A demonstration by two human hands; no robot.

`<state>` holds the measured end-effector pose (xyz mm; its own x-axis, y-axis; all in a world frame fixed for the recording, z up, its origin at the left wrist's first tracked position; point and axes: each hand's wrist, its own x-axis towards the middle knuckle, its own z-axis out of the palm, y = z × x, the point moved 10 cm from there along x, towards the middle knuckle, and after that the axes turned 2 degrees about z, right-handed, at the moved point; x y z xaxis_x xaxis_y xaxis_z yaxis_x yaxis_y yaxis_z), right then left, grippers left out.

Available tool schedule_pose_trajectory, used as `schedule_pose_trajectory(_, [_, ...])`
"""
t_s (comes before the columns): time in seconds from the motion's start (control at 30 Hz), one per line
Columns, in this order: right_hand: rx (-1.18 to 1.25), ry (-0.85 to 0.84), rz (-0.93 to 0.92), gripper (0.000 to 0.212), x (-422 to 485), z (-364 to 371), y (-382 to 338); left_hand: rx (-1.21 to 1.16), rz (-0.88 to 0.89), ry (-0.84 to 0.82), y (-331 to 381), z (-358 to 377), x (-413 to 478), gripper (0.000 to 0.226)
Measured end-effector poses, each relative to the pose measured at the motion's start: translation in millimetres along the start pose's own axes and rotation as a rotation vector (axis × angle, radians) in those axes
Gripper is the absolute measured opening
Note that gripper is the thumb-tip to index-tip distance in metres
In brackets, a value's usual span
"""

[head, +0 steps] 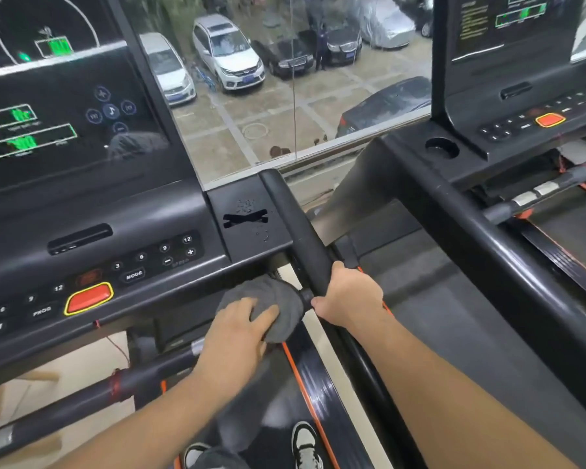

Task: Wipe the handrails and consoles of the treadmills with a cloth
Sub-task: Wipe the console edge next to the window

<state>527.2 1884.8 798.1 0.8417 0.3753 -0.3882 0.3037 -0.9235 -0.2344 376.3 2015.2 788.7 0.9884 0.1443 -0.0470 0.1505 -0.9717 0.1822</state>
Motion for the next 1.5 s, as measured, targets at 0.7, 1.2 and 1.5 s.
schedule_pose_trajectory(0.7, [0.007,0.051,-0.040,0.052,-1,-3,-3,0.076,0.067,0.044,19,5,46,0.050])
schedule_pose_trajectory(1.2, [0.008,0.041,-0.040,0.048,-2,-1,-1,-0.576,-0.291,-0.305,-24,33,79,0.048])
schedule_pose_trajectory(1.5, [-0.016,0.016,0.000,0.052,1,2,-1,0.122,0.010,-0.144,11,23,48,0.068])
